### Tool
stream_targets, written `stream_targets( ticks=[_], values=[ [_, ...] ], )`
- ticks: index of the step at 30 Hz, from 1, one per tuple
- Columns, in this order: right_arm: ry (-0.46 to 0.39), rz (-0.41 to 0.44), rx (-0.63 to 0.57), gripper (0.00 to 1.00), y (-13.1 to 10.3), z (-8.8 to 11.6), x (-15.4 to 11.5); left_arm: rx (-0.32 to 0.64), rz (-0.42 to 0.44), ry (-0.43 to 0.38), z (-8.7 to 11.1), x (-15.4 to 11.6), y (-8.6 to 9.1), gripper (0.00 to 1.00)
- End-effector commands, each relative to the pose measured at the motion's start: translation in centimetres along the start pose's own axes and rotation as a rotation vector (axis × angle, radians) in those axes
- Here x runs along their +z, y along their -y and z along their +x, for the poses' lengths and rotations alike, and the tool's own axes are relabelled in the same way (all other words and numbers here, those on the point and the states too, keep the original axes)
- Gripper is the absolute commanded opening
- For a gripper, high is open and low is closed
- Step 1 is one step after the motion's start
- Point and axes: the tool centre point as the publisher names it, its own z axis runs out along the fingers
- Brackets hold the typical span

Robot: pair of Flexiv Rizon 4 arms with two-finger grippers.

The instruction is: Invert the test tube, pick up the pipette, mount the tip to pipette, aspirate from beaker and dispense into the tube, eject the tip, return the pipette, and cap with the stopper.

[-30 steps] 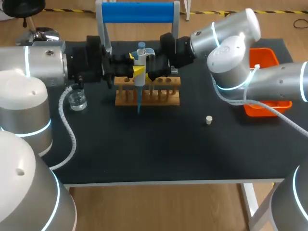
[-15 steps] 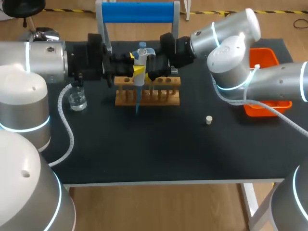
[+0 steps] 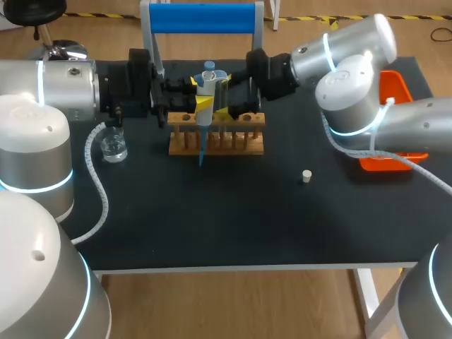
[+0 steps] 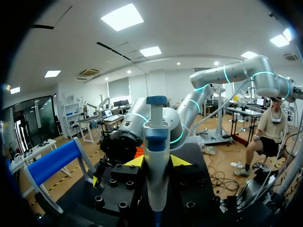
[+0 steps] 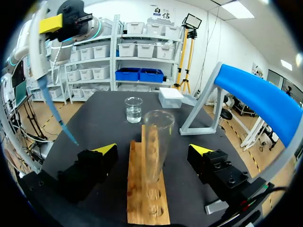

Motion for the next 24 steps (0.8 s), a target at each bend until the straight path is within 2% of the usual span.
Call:
stream_targets(
  ticks=[1, 7, 10, 17, 24],
  values=[
    [0.022, -0.019, -0.008, 1.00, 0.0, 2.1, -5.4, 0.001, 0.000, 0.002, 0.0, 0.1, 0.0, 0.00],
    [0.029, -0.078, -0.024, 1.00, -0.1, 4.5, -9.9, 0.001, 0.000, 0.002, 0.0, 0.1, 0.0, 0.00],
    [0.015, -0.150, -0.008, 1.00, -0.2, 6.0, -11.4, 0.001, 0.000, 0.002, 0.0, 0.1, 0.0, 0.00],
    [-0.020, -0.232, -0.038, 1.00, -1.4, 9.9, -12.9, 0.001, 0.000, 0.002, 0.0, 0.1, 0.0, 0.00],
    [-0.033, -0.319, -0.056, 1.00, -3.4, 13.0, -14.2, 0.001, 0.000, 0.002, 0.0, 0.1, 0.0, 0.00]
  ],
)
